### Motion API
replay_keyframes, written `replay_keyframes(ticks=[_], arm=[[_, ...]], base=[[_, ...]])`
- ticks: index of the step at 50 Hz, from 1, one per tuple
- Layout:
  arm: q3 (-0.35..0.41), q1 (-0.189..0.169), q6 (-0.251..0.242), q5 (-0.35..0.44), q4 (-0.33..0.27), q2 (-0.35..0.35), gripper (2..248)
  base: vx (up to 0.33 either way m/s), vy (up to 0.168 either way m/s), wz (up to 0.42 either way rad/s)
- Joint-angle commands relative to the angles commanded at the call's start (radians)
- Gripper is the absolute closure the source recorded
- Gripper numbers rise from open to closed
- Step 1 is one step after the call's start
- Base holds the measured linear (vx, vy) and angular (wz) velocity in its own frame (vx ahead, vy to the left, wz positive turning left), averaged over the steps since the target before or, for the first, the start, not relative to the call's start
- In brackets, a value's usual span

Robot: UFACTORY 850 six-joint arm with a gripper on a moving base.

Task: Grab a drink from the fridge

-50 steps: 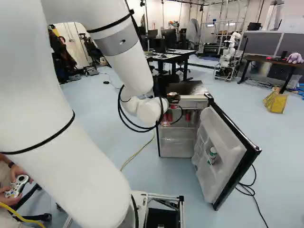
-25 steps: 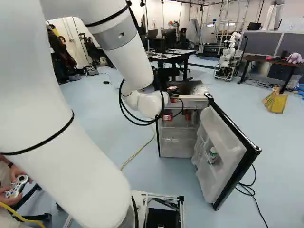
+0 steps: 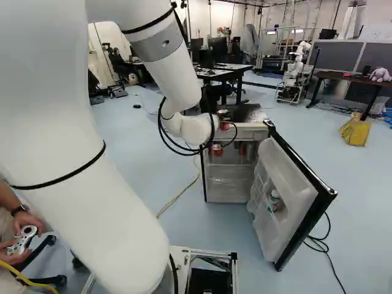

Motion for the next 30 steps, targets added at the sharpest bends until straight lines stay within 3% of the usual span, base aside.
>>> replay_keyframes(ticks=[30], arm=[[-0.085, 0.02, 0.0, -0.002, 0.0, -0.08, 158]], base=[[0.0, 0.0, 0.0]])
